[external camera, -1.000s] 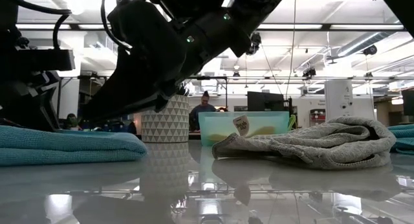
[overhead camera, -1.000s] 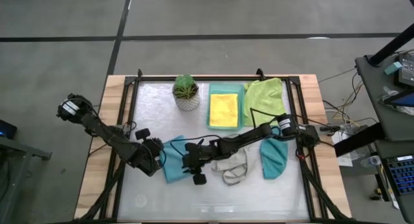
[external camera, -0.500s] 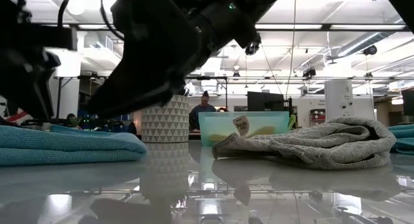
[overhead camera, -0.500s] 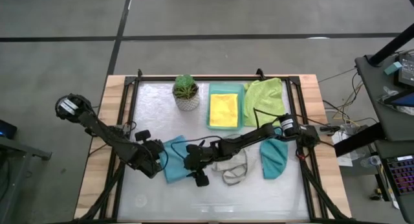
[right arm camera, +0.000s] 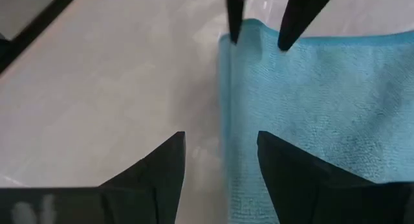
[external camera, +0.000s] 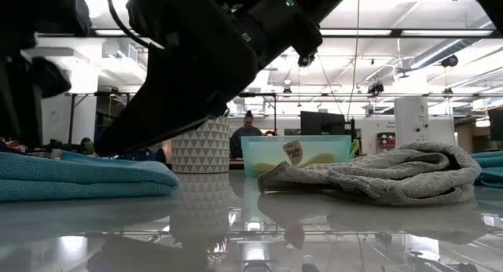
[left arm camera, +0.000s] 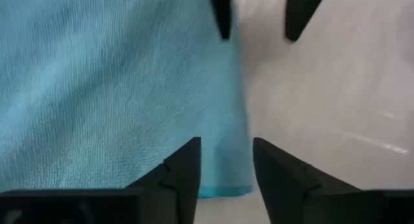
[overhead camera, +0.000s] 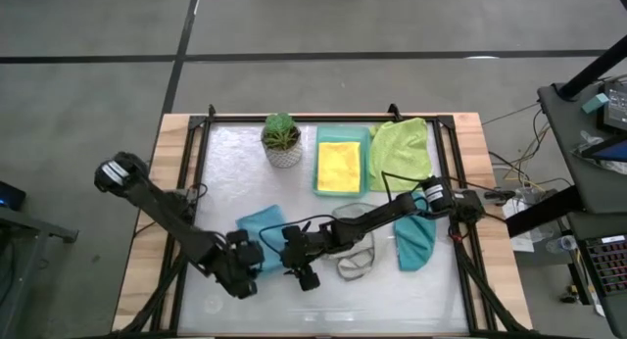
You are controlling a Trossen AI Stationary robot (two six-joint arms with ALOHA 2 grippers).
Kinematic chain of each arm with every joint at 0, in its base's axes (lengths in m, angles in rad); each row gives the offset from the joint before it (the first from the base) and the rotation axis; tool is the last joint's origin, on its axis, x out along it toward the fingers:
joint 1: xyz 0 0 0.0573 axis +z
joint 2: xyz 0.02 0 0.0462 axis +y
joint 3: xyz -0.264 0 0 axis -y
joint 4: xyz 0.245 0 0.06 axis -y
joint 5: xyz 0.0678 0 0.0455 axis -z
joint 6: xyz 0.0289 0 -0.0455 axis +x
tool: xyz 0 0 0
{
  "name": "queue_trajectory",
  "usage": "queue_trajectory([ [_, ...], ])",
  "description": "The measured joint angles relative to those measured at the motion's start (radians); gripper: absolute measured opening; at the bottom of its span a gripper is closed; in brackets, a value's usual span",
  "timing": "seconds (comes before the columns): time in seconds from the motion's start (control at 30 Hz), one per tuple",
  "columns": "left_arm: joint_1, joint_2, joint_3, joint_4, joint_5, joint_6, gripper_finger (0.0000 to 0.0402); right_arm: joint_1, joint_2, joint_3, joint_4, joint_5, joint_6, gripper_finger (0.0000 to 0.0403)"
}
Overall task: Fold microfiber towels
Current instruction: Fold the left blue microfiber cloth
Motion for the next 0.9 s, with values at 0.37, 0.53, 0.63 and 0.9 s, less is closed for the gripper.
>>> queue_trajectory([
  [0.37,-0.001,0.123,0.000,0.012,0.002,0.043,0.0206,-0.016,0.026,-0.011,0.059,0.001,-0.011,0.0183],
  [0.53,-0.002,0.123,0.000,0.021,0.023,0.025,0.0205,-0.021,0.045,-0.012,0.082,-0.025,0.015,0.0183],
  [0.63,-0.001,0.118,0.005,0.022,0.048,0.024,0.0205,-0.024,0.045,-0.012,0.086,-0.026,0.016,0.0182],
  [0.9,-0.002,0.116,0.024,0.024,0.090,0.025,0.0205,-0.025,0.046,-0.014,0.109,-0.049,-0.001,0.0182],
])
